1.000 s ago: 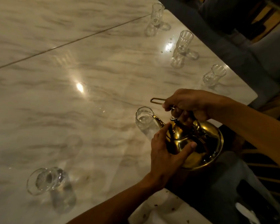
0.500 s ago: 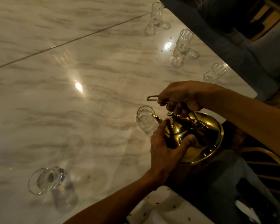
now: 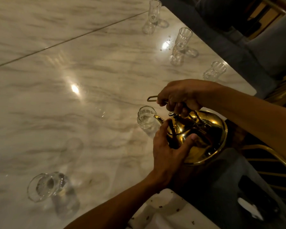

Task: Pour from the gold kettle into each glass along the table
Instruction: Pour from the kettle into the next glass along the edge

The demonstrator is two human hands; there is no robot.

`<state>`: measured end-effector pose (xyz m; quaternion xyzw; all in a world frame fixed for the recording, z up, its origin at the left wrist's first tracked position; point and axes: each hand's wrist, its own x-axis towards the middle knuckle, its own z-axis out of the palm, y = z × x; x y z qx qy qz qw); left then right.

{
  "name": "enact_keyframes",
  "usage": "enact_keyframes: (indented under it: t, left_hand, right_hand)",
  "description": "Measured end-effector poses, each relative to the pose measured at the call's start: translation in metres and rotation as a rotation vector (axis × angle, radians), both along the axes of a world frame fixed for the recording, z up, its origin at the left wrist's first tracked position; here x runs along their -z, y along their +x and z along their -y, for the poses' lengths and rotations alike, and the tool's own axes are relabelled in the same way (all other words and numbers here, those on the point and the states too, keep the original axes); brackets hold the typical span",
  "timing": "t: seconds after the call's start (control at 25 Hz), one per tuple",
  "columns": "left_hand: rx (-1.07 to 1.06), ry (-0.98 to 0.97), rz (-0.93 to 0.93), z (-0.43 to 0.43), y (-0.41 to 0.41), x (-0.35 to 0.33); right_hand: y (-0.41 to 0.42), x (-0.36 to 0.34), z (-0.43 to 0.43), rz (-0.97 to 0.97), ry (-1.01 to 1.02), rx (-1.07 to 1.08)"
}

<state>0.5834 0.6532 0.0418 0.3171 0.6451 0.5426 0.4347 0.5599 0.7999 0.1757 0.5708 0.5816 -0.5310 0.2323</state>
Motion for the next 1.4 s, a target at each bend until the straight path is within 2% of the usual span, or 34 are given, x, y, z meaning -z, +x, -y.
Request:
enact_keyframes:
  t: [0.76, 1.16, 1.4]
  left_hand:
    - [0.067, -0.005, -0.044, 0.012, -0.010, 0.013]
    - [0.120, 0.054, -0.179, 0.018, -0.012, 0.033]
    - [0.180, 0.041, -0.252, 0.025, -0.009, 0.046]
  right_hand:
    - [0.002, 0.008, 0.017, -0.031, 0.076, 0.091]
    - [0.022, 0.015, 0.034, -0.071, 0.154, 0.178]
    - [0.041, 0.025, 0.045, -0.092, 0.142, 0.311]
